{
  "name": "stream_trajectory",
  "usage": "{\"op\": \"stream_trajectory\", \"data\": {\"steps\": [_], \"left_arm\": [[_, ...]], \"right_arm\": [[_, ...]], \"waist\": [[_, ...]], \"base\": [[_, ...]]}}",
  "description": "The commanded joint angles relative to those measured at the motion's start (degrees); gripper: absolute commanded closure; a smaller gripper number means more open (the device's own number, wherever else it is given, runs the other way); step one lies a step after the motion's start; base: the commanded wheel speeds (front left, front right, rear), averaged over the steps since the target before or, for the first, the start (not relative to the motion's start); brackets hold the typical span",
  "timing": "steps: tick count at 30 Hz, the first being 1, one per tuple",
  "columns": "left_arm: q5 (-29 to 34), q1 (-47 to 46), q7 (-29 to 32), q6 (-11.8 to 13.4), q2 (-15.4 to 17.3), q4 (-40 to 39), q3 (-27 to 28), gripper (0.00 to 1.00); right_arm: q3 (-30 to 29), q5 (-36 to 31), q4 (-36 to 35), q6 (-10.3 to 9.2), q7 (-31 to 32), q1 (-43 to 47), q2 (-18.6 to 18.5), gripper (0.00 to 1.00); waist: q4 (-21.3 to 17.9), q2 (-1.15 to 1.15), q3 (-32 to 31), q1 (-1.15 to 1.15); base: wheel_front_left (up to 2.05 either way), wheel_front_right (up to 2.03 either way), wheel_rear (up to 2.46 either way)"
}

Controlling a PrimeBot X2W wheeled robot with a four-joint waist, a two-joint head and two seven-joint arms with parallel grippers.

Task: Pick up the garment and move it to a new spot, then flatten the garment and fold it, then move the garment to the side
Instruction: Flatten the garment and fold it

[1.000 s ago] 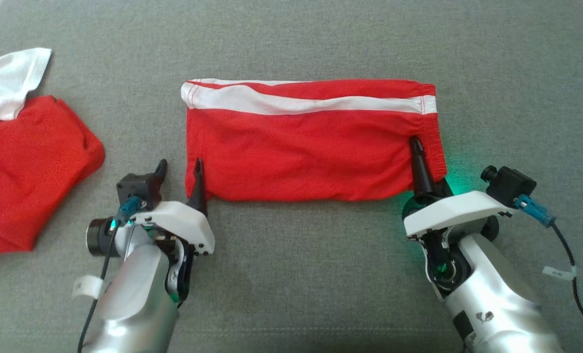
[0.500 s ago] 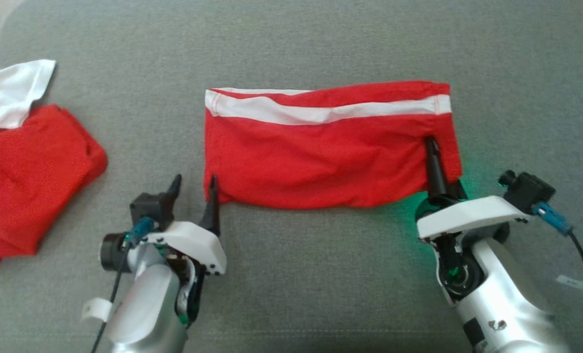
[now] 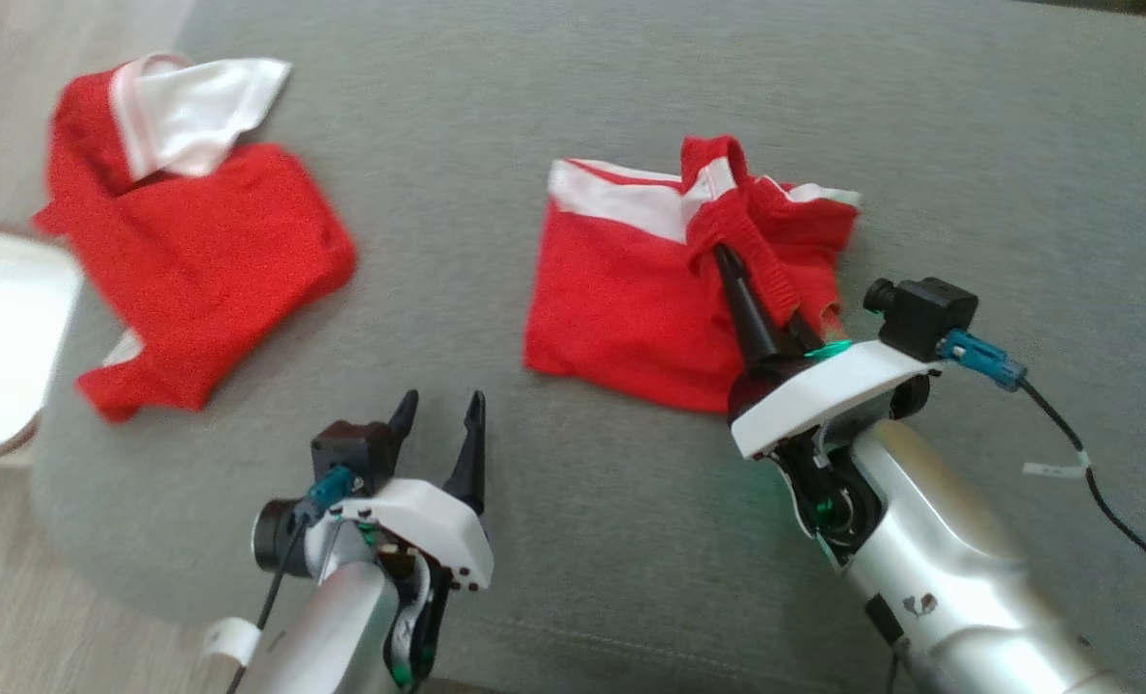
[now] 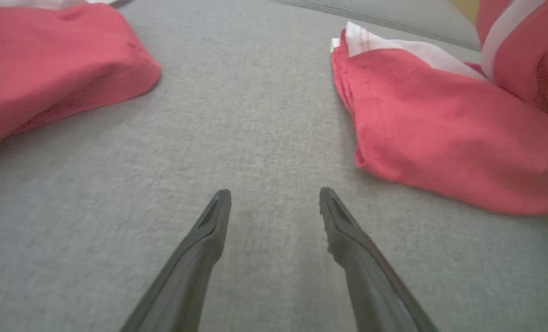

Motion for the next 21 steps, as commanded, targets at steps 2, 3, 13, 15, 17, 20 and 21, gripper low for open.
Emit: {"op": "stream_trajectory", "data": {"steps": [2,3,13,15,17,20,21], "left_arm": [[-1.08,-0.06,-0.29,0.68,0.7,-2.03,0.48,0.0],[-1.36,0.11,-0.29,0.8,0.7,-2.11,0.17,0.0],[-2.05,0.43,-0.29,2.09,0.7,-2.81,-0.17,0.0],[-1.42,0.05,-0.29,2.37,0.7,-3.55,0.46,0.0],[-0.81,-0.21,-0.29,2.58,0.7,-4.36,1.09,0.0],[0.62,-0.6,-0.29,3.08,0.7,-6.11,2.33,0.0],[1.21,-0.67,-0.29,3.23,0.7,-6.86,2.81,0.0]], "right_arm": [[1.45,-1.71,1.45,0.42,0.14,-2.59,1.73,1.0],[1.59,-2.11,2.6,0.42,0.07,-3.13,1.98,1.0],[4.54,-2.25,5.88,0.42,-1.41,-6.83,3.1,0.0],[3.33,-2.97,5.33,0.42,-1.7,-6.83,3.13,0.0],[-0.05,-5.4,3.72,0.42,-1.74,-6.34,3.14,0.0],[-6.79,-11.17,1.11,0.42,-1.75,-4.11,3.14,0.0],[-9.15,-13.46,0.23,0.42,-1.76,-3.08,3.14,0.0]], "waist": [[4.8,0.0,0.32,0.0],[5.56,0.0,0.44,0.0],[7.42,0.0,1.07,0.0],[5.94,0.0,1.03,0.0],[4.62,0.0,1.09,0.0],[2.52,0.0,1.07,0.0],[1.83,0.0,1.05,0.0]], "base": [[0.0,0.0,0.0],[0.0,0.0,0.0],[0.0,0.0,0.0],[0.0,0.0,0.0],[0.0,0.0,0.0],[0.0,0.0,0.0],[0.0,0.0,0.0]]}}
